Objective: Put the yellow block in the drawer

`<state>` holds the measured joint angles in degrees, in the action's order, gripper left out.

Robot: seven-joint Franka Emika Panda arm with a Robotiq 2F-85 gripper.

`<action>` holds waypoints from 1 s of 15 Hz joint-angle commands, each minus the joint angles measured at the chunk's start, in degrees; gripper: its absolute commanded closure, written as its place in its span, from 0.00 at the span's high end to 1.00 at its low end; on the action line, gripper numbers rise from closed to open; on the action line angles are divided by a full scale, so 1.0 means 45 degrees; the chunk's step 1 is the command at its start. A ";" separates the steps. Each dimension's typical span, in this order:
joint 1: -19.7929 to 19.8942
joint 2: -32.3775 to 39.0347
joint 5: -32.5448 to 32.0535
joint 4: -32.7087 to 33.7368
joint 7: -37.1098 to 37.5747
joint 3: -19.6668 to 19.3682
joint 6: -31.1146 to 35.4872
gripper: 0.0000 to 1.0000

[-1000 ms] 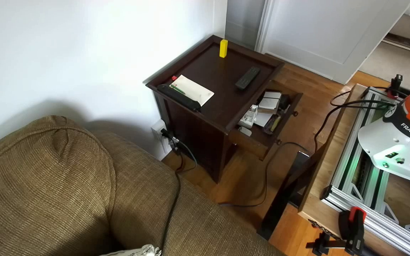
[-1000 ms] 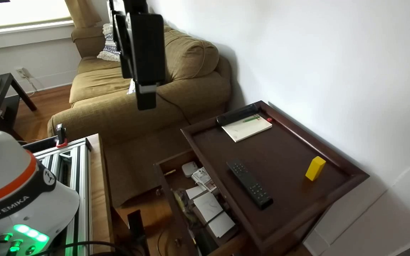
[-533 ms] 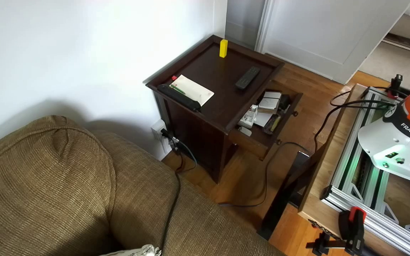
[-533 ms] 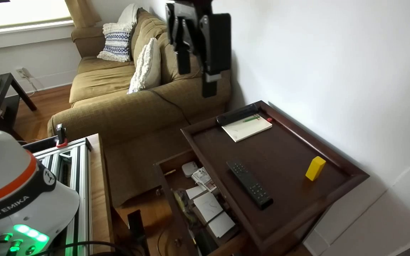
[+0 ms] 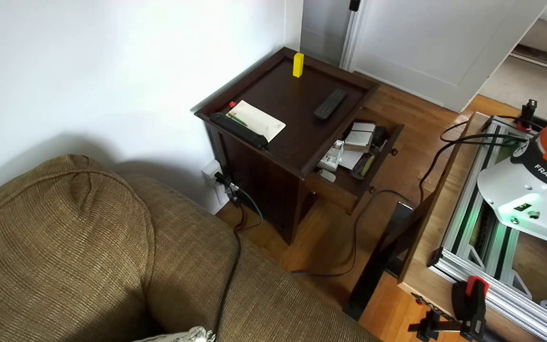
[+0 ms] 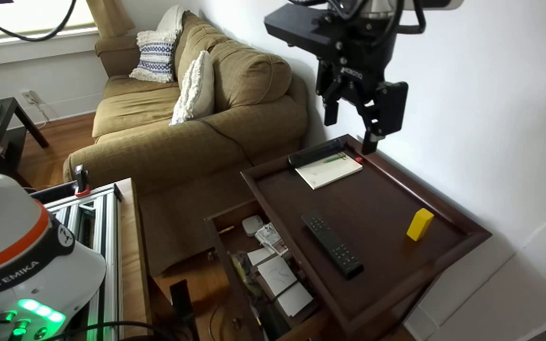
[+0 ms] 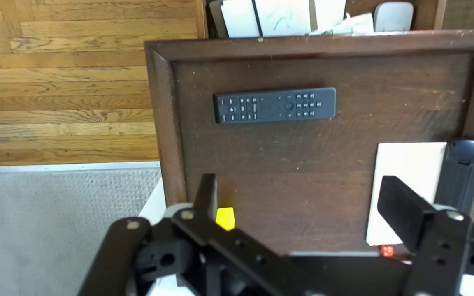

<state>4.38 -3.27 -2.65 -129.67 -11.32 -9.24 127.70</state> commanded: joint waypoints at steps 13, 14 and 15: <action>0.1425 0.7188 0.1444 0.5809 -0.0329 0.0654 0.1935 1.00; 0.1386 0.6598 0.1464 0.5259 -0.0176 0.0671 0.1812 1.00; 0.1402 0.6806 0.1442 0.5435 -0.0172 0.0678 0.1813 1.00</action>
<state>9.74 27.45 4.53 -105.26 -12.54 -7.23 135.94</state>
